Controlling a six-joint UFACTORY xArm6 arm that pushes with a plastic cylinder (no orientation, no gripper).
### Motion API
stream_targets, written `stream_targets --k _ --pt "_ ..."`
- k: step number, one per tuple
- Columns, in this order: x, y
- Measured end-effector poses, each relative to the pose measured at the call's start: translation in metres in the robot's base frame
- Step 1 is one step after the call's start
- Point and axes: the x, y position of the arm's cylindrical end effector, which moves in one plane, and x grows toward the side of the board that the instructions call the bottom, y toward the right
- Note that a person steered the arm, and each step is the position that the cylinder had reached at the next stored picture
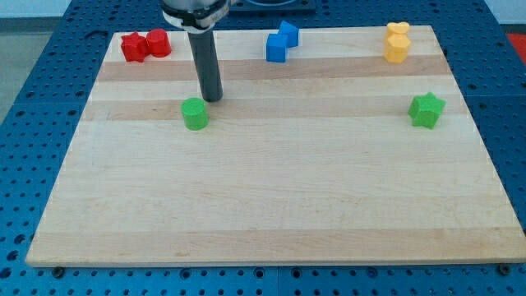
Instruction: Place the green circle to the bottom of the blue cube
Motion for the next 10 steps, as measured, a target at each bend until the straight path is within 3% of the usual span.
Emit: stream_targets --k 1,2,4,6,7,8,9,10 --pt "-0.015 -0.027" --pt "0.006 -0.028" --pt "0.056 0.074" --pt "-0.009 0.012" --pt "0.001 -0.061" --pt "0.043 -0.079" --pt "0.085 -0.049" --pt "0.091 0.033"
